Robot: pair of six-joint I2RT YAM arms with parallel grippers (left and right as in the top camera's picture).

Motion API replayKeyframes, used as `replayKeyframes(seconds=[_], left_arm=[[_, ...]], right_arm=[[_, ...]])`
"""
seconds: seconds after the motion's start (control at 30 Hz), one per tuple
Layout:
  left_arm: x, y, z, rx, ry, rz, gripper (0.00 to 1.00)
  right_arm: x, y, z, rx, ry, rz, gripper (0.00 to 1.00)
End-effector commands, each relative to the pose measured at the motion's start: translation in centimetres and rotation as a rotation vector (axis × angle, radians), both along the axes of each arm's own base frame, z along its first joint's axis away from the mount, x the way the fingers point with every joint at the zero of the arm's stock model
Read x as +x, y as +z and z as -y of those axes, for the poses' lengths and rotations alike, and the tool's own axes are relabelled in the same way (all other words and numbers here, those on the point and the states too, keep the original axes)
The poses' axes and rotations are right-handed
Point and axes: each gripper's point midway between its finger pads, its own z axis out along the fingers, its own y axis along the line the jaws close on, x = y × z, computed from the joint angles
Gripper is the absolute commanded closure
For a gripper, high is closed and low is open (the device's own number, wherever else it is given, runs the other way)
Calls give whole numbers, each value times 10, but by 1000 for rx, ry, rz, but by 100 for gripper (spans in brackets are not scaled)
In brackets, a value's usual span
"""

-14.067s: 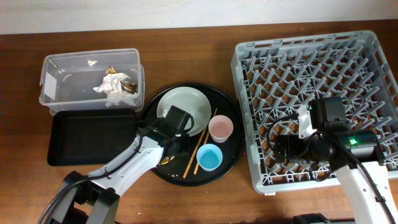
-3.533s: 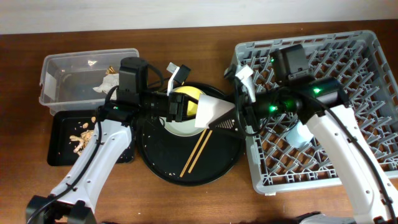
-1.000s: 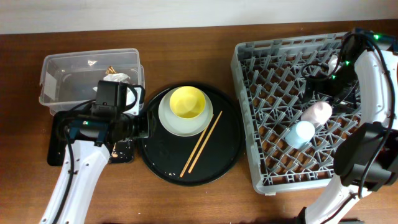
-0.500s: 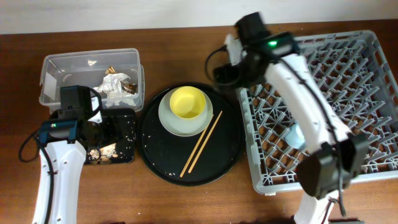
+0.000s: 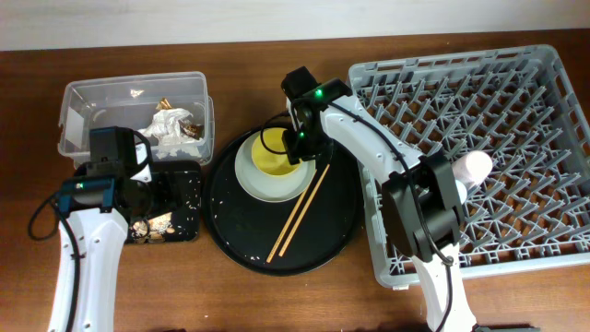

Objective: Sort waste into correct bins and load items into the dishwasher rack
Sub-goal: 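Grasp the yellow bowl from the white plate with the right gripper, then place the yellow bowl at the back of the dish rack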

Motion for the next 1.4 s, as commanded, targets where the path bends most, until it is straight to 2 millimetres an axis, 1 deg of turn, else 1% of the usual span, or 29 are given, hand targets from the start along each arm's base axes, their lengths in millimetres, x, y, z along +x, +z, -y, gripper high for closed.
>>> replayKeyframes(seconds=[0.0,0.07,0.13,0.2,0.23,0.27,0.33,0.4,0.43,0.47,0.5,0.57,0.6,0.67,0.7,0.73,0.77,0.83,0.9,0.93,0.97,1.0,1.03,1.07,1.17,1.2,1.23,1.3,1.37], left_arm=[[-1,3,-2,3,12,11,26],[-1,3,-2,3,12,11,26],[-1,3,-2,3,12,11,26],[-1,3,-2,2,12,11,26],[-1,3,-2,3,12,11,26],[-1,3,-2,2,12,11,26],[-1,3,-2,3,12,11,26],[-1,3,-2,3,12,11,26],[-1,3,-2,3,12,11,26],[-1,3,-2,3,12,11,26],[-1,3,-2,3,12,11,26],[-1,3,-2,3,12,12,26],[-1,3,-2,3,12,12,26],[0,4,-2,3,12,16,26],[1,4,-2,4,12,21,26],[2,4,-2,4,12,25,26],[3,4,-2,5,12,27,26],[4,5,-2,5,12,33,26],[6,6,-3,6,12,41,26],[6,6,-3,6,12,44,26],[7,6,-3,7,12,46,26],[7,6,-3,7,12,48,26],[8,6,-3,7,12,49,26],[8,6,-3,7,12,49,26],[8,6,-3,7,12,49,26],[8,6,-3,7,12,49,26],[8,6,-3,7,12,49,26],[8,6,-3,7,12,49,26],[8,6,-3,7,12,49,26]], right_arm=[[2,-9,0,-9,-52,-12,65],[0,-11,1,-12,-107,-31,75],[-3,-16,3,-19,-148,-51,82],[-5,-17,3,-21,-150,-56,88],[-5,-17,3,-22,-150,-57,94],[-5,-17,4,-24,-150,-59,96],[-6,-16,9,-30,-158,-70,96],[-6,-6,17,-36,-173,-74,96],[-3,7,26,-50,-186,-55,96],[2,27,37,-73,-197,-10,96],[7,49,44,-72,-186,42,96],[17,103,72,-122,-220,192,96],[21,134,91,-149,-257,284,96],[29,186,134,-215,-353,452,96],[36,211,158,-256,-376,543,96],[44,231,181,-308,-367,623,96],[49,240,195,-350,-357,660,96],[59,250,237,-492,-340,706,96],[62,257,292,-706,-443,716,96],[62,258,312,-802,-488,712,96],[63,252,328,-885,-525,691,96],[63,245,336,-916,-572,676,96],[63,232,343,-954,-608,646,96],[65,218,351,-1025,-604,610,96],[71,176,351,-1070,-606,536,96],[73,167,352,-1085,-592,516,96],[74,154,355,-1137,-588,494,96],[73,139,357,-1169,-585,463,96],[74,135,354,-1179,-593,470,96]])
